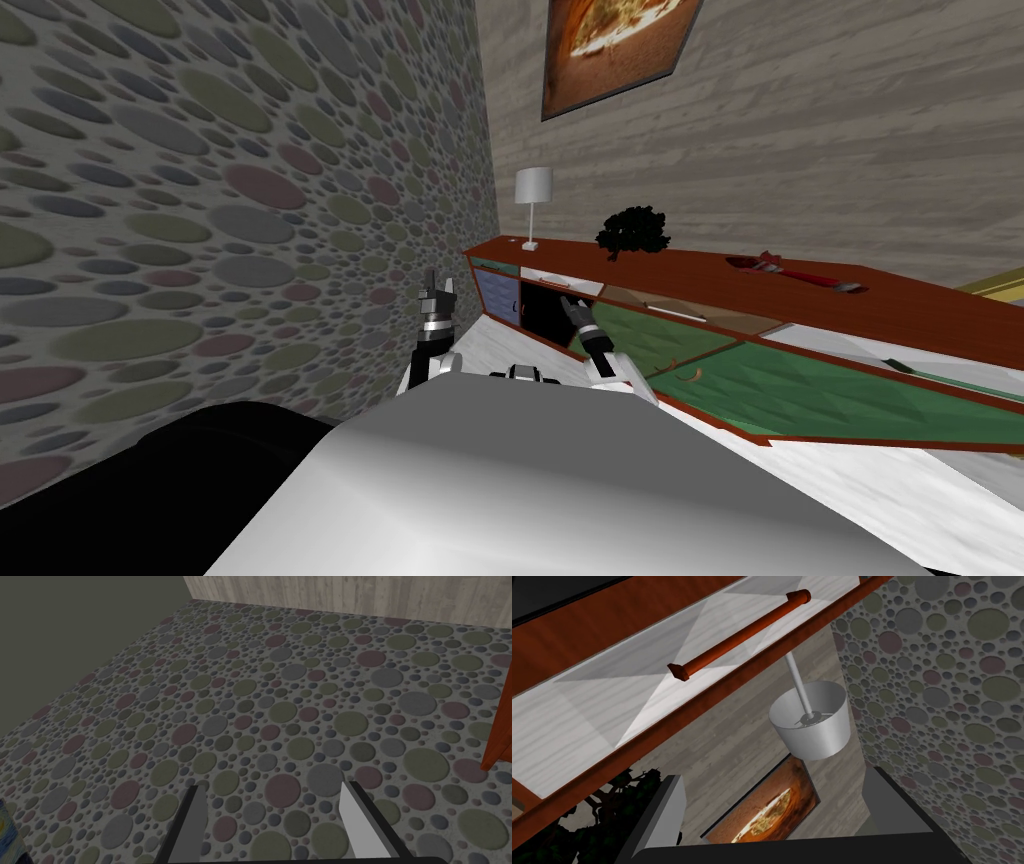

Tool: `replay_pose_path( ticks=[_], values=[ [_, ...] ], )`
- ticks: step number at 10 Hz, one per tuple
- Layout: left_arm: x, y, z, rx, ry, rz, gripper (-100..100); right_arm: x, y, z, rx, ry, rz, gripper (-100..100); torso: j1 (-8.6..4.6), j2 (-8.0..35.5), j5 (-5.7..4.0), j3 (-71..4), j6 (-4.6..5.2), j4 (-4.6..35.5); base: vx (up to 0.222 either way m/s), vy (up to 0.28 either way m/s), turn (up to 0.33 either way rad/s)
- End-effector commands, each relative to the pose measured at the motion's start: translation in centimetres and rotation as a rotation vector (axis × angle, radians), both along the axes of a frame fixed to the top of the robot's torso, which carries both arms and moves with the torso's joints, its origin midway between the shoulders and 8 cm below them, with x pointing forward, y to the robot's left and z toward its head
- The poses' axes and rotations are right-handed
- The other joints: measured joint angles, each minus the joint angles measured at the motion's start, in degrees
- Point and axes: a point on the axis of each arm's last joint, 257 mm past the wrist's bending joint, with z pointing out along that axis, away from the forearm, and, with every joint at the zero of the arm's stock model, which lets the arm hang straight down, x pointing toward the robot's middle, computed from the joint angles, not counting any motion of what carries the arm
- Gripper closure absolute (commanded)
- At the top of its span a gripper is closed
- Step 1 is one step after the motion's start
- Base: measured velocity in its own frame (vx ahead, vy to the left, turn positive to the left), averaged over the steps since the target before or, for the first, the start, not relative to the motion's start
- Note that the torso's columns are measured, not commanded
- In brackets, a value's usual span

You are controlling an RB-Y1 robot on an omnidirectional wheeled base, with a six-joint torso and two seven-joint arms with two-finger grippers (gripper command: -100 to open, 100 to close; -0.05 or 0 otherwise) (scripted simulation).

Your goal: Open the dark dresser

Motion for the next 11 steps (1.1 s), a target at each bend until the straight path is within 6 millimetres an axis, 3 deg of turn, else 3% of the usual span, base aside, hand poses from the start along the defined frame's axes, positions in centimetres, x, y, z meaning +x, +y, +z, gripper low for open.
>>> replay_pose_path(
  ticks=[1,11],
  values=[
    [0.0,0.0,0.0,0.0,0.0,0.0,0,0.8,-0.1,-1.1,-0.102,0.015,-0.02,-100,0.1,0.0,0.01,0.0,0.0,0.0,0.032,0.091,-0.021],
    [0.0,0.0,0.0,0.0,0.0,0.0,0,4.3,-1.8,-5.4,-0.542,0.078,-0.107,-100,0.1,0.0,0.02,0.0,0.0,0.0,0.032,0.091,-0.03]
  ],
)
